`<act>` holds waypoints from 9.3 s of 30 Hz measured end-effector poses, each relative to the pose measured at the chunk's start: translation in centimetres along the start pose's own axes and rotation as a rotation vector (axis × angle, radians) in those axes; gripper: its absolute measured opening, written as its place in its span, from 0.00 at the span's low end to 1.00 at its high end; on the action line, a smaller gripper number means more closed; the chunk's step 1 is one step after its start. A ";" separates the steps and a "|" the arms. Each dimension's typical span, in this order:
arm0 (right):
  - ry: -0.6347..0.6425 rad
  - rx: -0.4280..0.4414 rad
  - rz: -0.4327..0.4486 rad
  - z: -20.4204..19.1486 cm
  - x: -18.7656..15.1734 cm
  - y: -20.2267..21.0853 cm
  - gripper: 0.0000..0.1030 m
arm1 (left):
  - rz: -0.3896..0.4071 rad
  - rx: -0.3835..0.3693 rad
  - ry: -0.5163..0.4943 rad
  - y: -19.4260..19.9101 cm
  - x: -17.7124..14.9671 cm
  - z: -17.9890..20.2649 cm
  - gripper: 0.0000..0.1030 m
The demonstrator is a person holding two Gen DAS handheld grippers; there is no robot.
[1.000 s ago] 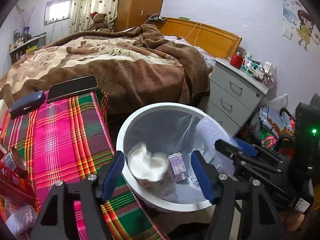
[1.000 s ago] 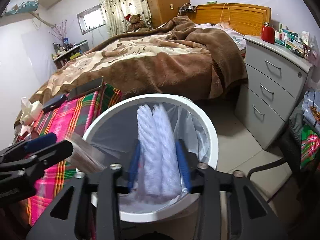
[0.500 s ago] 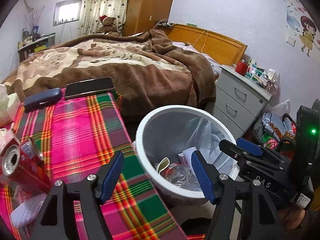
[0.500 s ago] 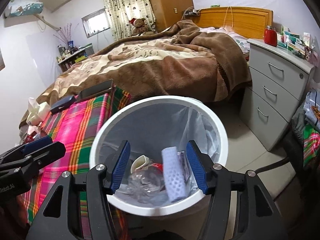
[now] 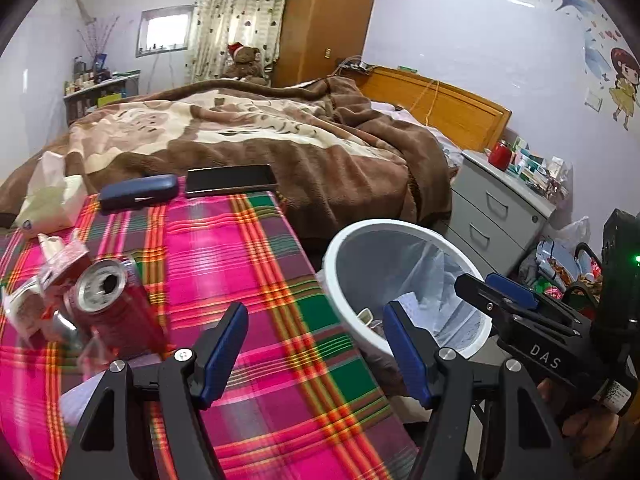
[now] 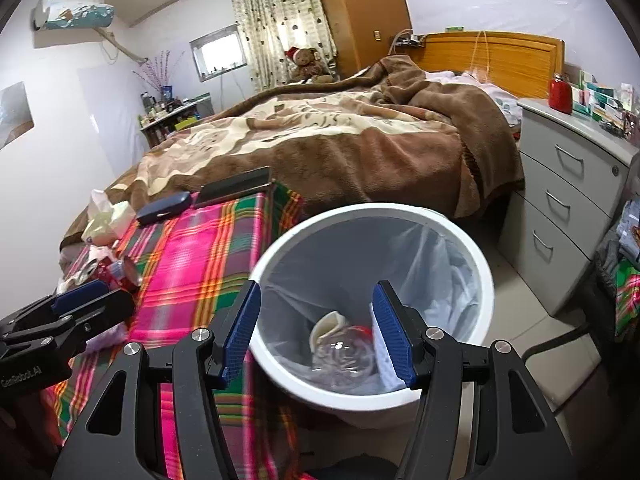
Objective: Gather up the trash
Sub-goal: 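Move both tools back over the remaining trash on the cloth, then grasp the white foam net with the left tool while the right tool grasps a red can, then carry foam net and red can over the white bin and open both tools, then move both tools back over the remaining trash on the cloth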
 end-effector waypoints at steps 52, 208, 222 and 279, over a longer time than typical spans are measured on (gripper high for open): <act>0.251 0.288 -0.046 -18.6 -2.9 -0.3 0.58 | -0.088 0.102 0.148 5.7 -7.9 -17.7 0.68; -0.059 -0.103 -0.122 5.8 -0.2 -4.1 0.61 | -0.135 -0.132 -0.102 -9.9 1.7 5.4 0.51; -0.075 -0.088 -0.073 5.0 0.3 -2.7 0.62 | -0.096 -0.119 -0.068 -7.2 1.5 4.1 0.55; 0.219 0.230 -0.051 -17.3 -3.3 0.6 0.62 | 0.142 0.266 0.207 13.8 -3.7 -18.5 0.56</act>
Point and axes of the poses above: each gripper's, at about its wrist camera, not at the fingertips, and y roughly against the way its jaws point, z to its right, x to its top, the point moved 5 cm from there along -y, roughly the way its jaws point, and after that the axes turned 13 degrees about -x, right-handed, at the moved point
